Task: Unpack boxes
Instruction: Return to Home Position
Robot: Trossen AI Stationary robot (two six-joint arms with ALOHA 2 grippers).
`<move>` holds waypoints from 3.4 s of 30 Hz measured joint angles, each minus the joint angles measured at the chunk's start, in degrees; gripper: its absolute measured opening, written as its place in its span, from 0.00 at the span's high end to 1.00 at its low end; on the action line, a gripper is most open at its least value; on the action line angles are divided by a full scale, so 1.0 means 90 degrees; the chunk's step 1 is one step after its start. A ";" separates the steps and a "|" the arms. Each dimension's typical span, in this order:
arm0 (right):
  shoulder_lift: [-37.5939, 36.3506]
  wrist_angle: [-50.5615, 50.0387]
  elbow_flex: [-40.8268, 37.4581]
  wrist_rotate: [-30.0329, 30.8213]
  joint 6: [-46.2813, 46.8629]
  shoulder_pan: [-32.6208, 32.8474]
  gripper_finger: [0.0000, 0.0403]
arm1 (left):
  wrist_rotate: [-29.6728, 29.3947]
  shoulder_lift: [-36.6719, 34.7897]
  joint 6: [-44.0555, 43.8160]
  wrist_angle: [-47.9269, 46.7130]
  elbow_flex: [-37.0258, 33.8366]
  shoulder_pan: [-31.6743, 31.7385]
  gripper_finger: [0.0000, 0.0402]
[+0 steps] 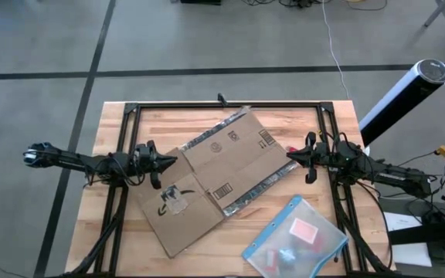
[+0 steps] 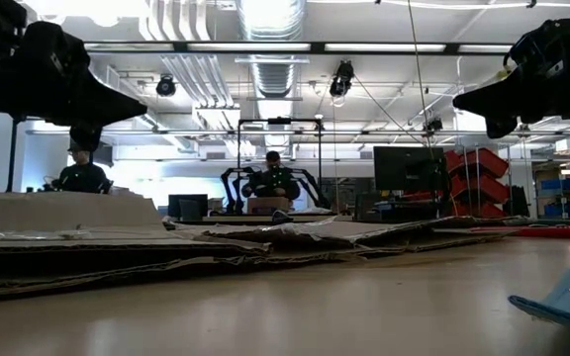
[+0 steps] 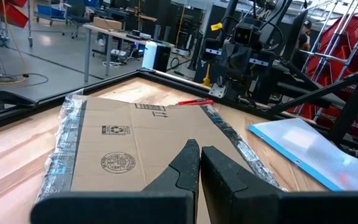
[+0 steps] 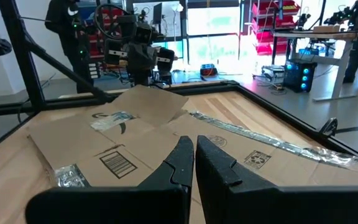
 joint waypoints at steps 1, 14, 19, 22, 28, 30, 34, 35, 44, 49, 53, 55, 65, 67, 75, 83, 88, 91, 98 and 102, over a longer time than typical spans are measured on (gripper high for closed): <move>0.0000 0.0000 0.0000 0.0000 0.0000 -0.0002 1.00 | 0.0000 0.0010 0.0000 -0.0001 0.0000 0.0000 1.00; 0.0000 0.0000 0.0000 0.0000 0.0000 -0.0001 1.00 | -0.0002 0.0093 0.0000 0.0005 0.0000 0.0000 1.00; 0.0000 0.0000 0.0000 -0.0002 0.0000 -0.0002 1.00 | -0.0002 0.0112 0.0000 0.0004 0.0000 0.0000 1.00; 0.0000 0.0000 0.0000 0.0000 0.0000 -0.0001 1.00 | -0.0002 0.0137 0.0000 0.0005 0.0000 0.0000 1.00; 0.0000 0.0000 0.0000 0.0000 0.0000 0.0000 1.00 | -0.0002 0.0174 0.0000 -0.0005 0.0000 0.0000 1.00; 0.0000 0.0000 0.0000 0.0000 0.0000 -0.0001 1.00 | -0.0002 0.0174 0.0001 -0.0007 0.0000 0.0000 1.00; 0.0000 0.0000 0.0000 0.0000 0.0000 0.0000 1.00 | -0.0002 0.0174 0.0000 0.0001 0.0000 0.0000 1.00; 0.0000 0.0000 0.0000 0.0000 0.0000 -0.0001 1.00 | -0.0002 0.0180 0.0000 0.0004 0.0000 0.0000 1.00; 0.0000 0.0000 0.0000 0.0000 0.0000 0.0000 1.00 | -0.0002 0.0235 0.0000 0.0005 0.0000 0.0000 1.00; 0.0002 0.0000 0.0000 0.0000 0.0000 -0.0002 1.00 | -0.0002 0.0233 0.0000 0.0005 0.0000 0.0002 1.00; 0.0002 0.0000 0.0000 0.0000 0.0000 -0.0001 1.00 | -0.0002 0.0235 0.0000 0.0005 0.0000 0.0000 1.00; 0.0002 0.0000 0.0000 0.0000 0.0000 -0.0002 1.00 | -0.0002 0.0235 0.0002 0.0003 0.0000 0.0002 1.00; 0.0002 0.0000 0.0000 -0.0002 0.0000 -0.0002 1.00 | -0.0002 0.0235 0.0000 0.0000 0.0000 0.0002 1.00; 0.0002 0.0000 0.0000 -0.0002 0.0000 0.0000 1.00 | -0.0002 0.0238 0.0000 0.0003 0.0000 0.0002 1.00; 0.0002 0.0000 0.0000 0.0000 0.0000 -0.0002 1.00 | -0.0002 0.0240 0.0001 -0.0002 0.0000 0.0002 1.00; 0.0002 0.0000 0.0000 0.0000 0.0000 -0.0002 1.00 | -0.0002 0.0240 0.0000 0.0000 0.0000 0.0002 1.00; 0.0002 0.0000 0.0000 0.0000 0.0000 -0.0002 1.00 | -0.0002 0.0240 0.0000 0.0000 0.0000 0.0002 1.00; 0.0002 0.0000 0.0000 -0.0001 0.0000 -0.0002 1.00 | -0.0002 0.0240 0.0000 0.0000 0.0000 0.0001 1.00; 0.0002 0.0000 0.0000 -0.0001 0.0000 -0.0001 1.00 | -0.0002 0.0240 0.0000 0.0003 0.0000 0.0002 1.00; 0.0002 0.0000 0.0000 -0.0001 0.0000 -0.0002 1.00 | -0.0002 0.0240 0.0001 0.0003 0.0000 0.0001 1.00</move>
